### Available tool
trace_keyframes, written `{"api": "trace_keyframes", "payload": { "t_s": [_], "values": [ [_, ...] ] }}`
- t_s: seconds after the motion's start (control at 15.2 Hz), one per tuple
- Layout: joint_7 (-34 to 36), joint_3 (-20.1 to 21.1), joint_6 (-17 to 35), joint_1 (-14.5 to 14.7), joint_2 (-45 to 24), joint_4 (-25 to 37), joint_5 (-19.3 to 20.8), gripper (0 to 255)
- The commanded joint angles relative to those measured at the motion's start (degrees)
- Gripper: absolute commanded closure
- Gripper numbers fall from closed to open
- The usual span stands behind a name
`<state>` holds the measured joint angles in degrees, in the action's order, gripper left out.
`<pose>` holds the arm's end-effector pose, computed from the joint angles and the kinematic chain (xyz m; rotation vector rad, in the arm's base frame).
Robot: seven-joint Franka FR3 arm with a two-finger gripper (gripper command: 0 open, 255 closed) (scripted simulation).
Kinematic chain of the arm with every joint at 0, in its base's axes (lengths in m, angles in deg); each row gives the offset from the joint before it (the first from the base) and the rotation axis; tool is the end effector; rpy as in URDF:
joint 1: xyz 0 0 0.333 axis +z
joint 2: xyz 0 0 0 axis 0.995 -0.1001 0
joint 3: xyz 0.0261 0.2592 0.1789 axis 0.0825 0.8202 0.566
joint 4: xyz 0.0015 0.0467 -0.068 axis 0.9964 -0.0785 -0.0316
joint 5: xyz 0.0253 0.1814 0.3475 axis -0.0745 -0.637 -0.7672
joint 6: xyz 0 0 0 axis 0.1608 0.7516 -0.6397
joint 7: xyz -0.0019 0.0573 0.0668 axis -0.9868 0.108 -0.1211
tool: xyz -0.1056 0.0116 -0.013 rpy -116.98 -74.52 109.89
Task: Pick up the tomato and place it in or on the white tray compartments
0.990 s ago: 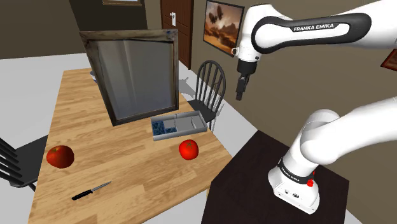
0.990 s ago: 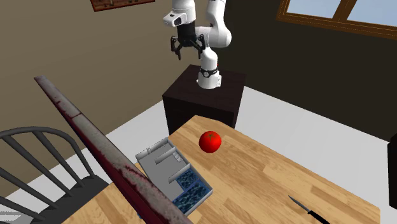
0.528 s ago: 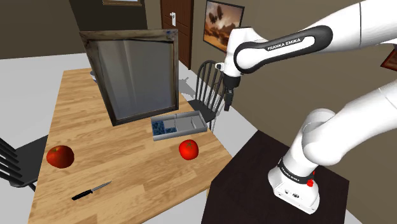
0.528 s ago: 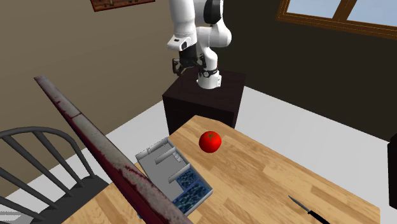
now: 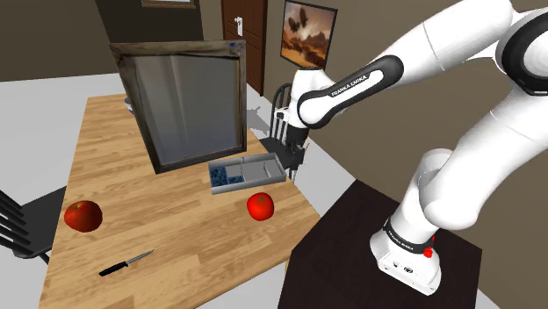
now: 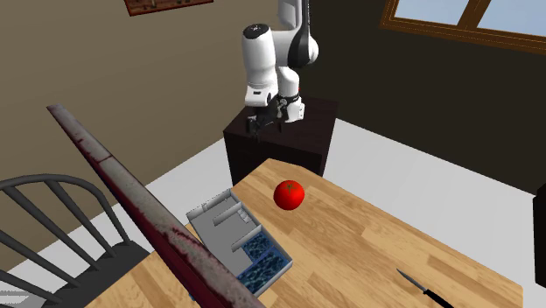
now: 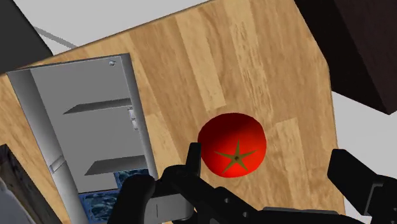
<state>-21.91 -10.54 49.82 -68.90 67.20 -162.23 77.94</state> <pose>0.4303 0.0554 0.3375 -2.7433 -1.3317 -0.0279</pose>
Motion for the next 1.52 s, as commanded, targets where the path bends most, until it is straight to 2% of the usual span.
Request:
{"api": "trace_keyframes", "payload": {
  "t_s": [0.0,0.33,0.66,1.12,1.45],
  "values": [
    [-4.98,-0.06,4.18,1.6,-4.52,0.9,-1.9,0],
    [-17.3,1.46,12.23,4.51,-14.85,3.96,-7.8,0],
    [-29.22,5.5,18.63,5.23,-24.6,8.1,-13.39,0],
    [-31.28,7.27,23.27,4.61,-30.24,9.09,-16.15,0],
    [-31.44,7.44,23.64,4.53,-30.72,9.2,-16.36,0]
  ]
}}
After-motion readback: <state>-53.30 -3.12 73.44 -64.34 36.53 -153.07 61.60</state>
